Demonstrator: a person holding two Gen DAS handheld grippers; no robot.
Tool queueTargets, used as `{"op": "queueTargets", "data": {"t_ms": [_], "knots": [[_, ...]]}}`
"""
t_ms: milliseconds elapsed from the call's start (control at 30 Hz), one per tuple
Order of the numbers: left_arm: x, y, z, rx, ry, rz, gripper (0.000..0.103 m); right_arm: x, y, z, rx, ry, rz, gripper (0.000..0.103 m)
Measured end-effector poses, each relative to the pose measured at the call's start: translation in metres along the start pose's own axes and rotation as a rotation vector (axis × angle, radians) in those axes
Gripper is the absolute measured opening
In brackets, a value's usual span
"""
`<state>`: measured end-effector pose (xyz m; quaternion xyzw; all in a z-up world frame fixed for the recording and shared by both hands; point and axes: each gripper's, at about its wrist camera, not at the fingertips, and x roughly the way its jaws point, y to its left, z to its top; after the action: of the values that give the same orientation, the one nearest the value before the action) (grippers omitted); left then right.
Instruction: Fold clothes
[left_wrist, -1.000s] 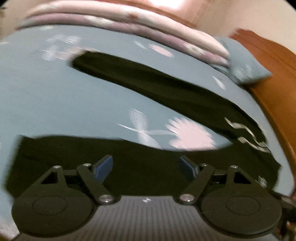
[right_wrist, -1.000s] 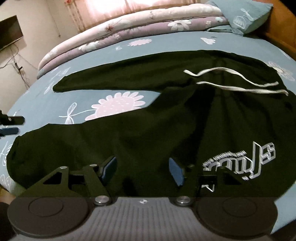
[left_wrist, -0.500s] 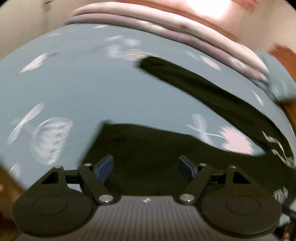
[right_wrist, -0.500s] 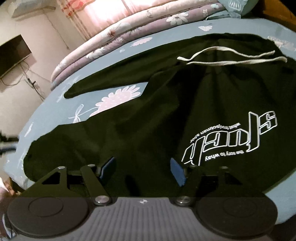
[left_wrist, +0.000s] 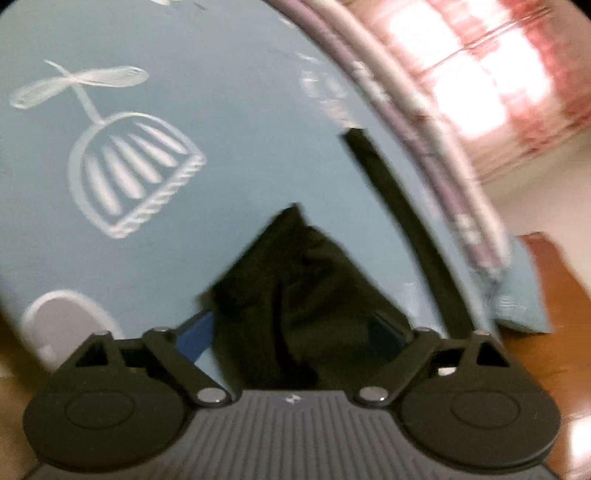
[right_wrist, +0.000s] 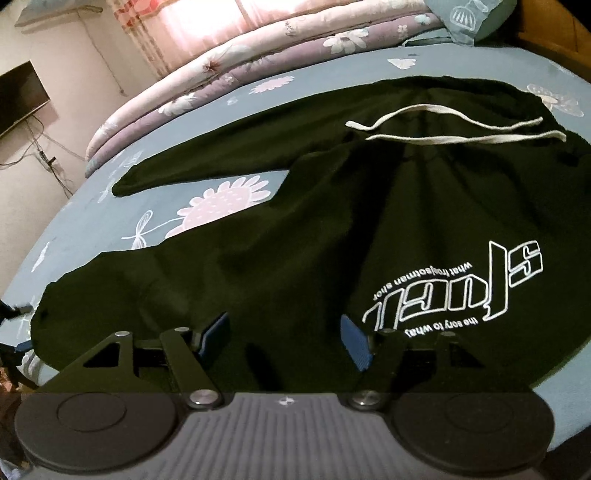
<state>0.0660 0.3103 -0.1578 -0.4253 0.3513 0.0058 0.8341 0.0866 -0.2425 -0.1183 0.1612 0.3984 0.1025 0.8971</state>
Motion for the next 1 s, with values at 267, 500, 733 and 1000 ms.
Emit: {"op": "queueTargets", "data": {"t_ms": [267, 500, 733, 1000], "knots": [[0.019, 0.002, 0.016, 0.034, -0.002, -0.089, 0.087, 0.004, 0.013, 0.001, -0.032, 0.009, -0.026, 0.071], [0.019, -0.008, 0.014, 0.156, 0.020, 0.057, 0.011, 0.003, 0.020, 0.002, -0.076, -0.009, -0.054, 0.071], [-0.017, -0.037, 0.020, 0.219, -0.090, 0.181, 0.011, -0.001, 0.014, 0.003, -0.074, -0.018, -0.072, 0.071], [-0.043, -0.027, 0.014, 0.218, -0.091, 0.325, 0.012, -0.003, 0.004, 0.001, -0.057, -0.017, -0.067, 0.072]]}}
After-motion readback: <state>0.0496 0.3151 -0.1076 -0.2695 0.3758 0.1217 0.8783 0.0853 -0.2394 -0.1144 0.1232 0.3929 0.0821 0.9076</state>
